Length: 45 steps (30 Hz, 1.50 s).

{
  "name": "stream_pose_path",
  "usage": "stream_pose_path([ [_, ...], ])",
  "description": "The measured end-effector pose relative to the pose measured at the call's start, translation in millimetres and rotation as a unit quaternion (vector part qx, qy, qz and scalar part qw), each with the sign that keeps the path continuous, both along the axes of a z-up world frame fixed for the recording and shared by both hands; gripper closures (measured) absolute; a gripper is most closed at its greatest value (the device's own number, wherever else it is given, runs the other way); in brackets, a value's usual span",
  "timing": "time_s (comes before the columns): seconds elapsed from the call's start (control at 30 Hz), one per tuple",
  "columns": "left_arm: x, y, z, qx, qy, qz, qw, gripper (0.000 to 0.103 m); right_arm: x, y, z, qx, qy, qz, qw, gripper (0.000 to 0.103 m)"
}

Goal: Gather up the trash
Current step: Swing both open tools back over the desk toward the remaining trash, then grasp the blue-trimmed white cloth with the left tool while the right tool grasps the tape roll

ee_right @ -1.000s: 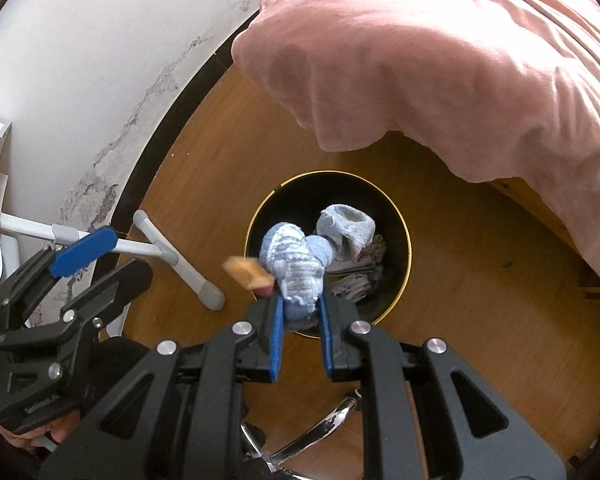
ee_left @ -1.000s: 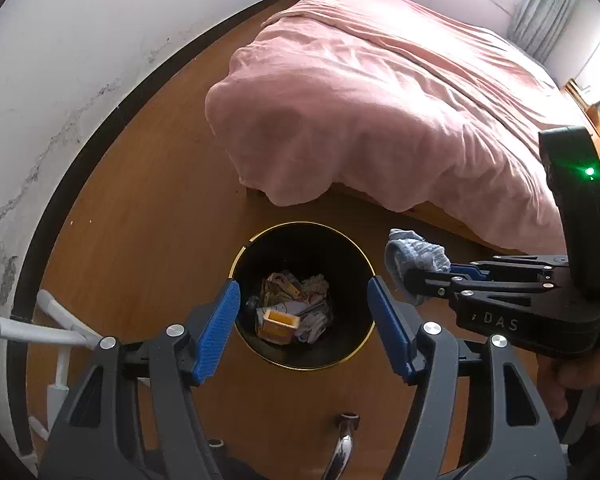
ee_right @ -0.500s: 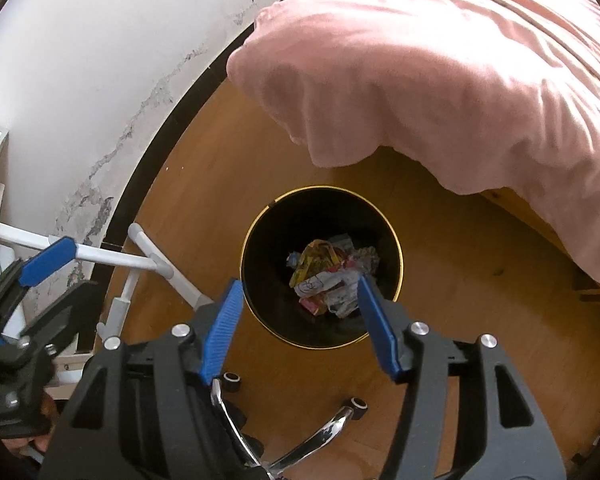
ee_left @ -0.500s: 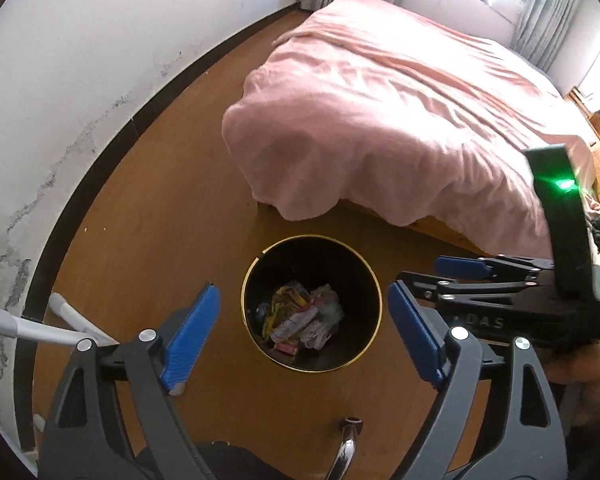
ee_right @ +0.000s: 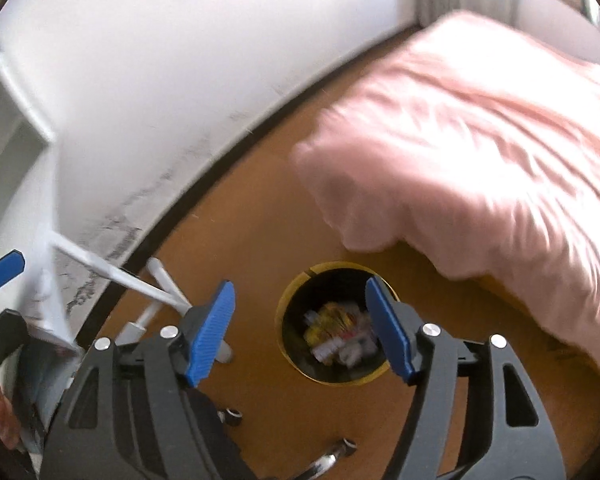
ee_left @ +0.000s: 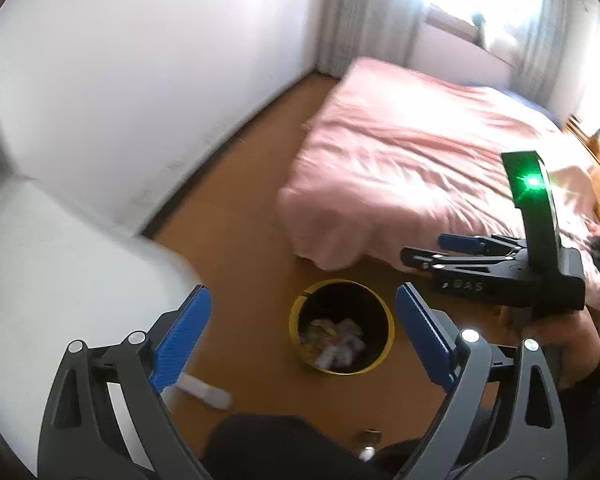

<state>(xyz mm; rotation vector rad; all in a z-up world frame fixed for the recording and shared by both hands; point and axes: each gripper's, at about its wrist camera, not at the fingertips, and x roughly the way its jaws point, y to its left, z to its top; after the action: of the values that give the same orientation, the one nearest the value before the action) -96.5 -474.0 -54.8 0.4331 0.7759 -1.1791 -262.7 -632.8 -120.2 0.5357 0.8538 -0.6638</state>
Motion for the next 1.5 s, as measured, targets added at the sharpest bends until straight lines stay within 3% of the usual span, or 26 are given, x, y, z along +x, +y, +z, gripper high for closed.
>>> stream_pose_path([
  [0.1,29.8,46.6,22.1,-0.006,-0.035,0.052,0.9980,0.012,38.5,30.3,26.5,-0.014,-0.022,0.051,0.998,0.035],
  [0.2,77.0,108.7,35.6,-0.001,-0.067,0.128,0.9895,0.012,88.6,70.2,44.1,-0.019,-0.039,0.120,0.992,0.035],
  [0.3,131.1,176.6,38.2,0.013,-0.086,0.222,0.9710,0.012,143.0,112.0,51.5,-0.015,-0.045,0.188,0.981,0.035],
  [0.37,169.1,225.6,34.5,0.028,-0.089,0.287,0.9534,0.012,177.4,140.6,53.6,-0.009,-0.046,0.226,0.973,0.035],
  [0.47,211.8,282.7,26.6,0.035,-0.081,0.357,0.9301,0.012,227.1,188.0,59.4,-0.005,-0.049,0.279,0.959,0.035],
  [0.57,246.2,322.0,16.1,0.037,-0.064,0.399,0.9139,0.012,271.4,230.7,62.6,-0.001,-0.050,0.328,0.943,0.035],
  [0.67,268.7,336.7,5.6,0.030,-0.043,0.409,0.9111,0.012,313.7,268.7,61.6,0.010,-0.049,0.369,0.928,0.035],
  [0.9,301.4,334.3,-16.2,0.032,-0.034,0.391,0.9191,0.013,370.5,319.7,60.0,0.014,-0.044,0.409,0.911,0.035],
  [0.97,305.3,337.4,-20.5,0.022,-0.020,0.388,0.9211,0.029,382.4,331.7,58.5,0.009,-0.041,0.419,0.907,0.036],
  [1.03,304.7,344.3,-20.8,0.017,-0.005,0.383,0.9236,0.072,391.7,341.4,57.3,0.005,-0.039,0.427,0.904,0.037],
  [1.07,302.4,347.3,-19.4,0.018,-0.004,0.385,0.9227,0.080,398.6,348.3,56.3,0.004,-0.036,0.430,0.902,0.039],
  [1.13,296.5,357.1,-14.7,0.021,-0.012,0.399,0.9168,0.087,407.0,357.5,54.5,0.004,-0.032,0.438,0.898,0.045],
  [1.33,272.2,400.6,-2.2,0.003,0.004,0.426,0.9045,0.088,435.9,393.1,40.1,-0.012,-0.006,0.462,0.887,0.067],
  [1.5,259.6,422.4,-8.2,-0.005,0.024,0.436,0.8998,0.088,453.9,407.0,33.3,-0.037,0.007,0.460,0.887,0.073],
])
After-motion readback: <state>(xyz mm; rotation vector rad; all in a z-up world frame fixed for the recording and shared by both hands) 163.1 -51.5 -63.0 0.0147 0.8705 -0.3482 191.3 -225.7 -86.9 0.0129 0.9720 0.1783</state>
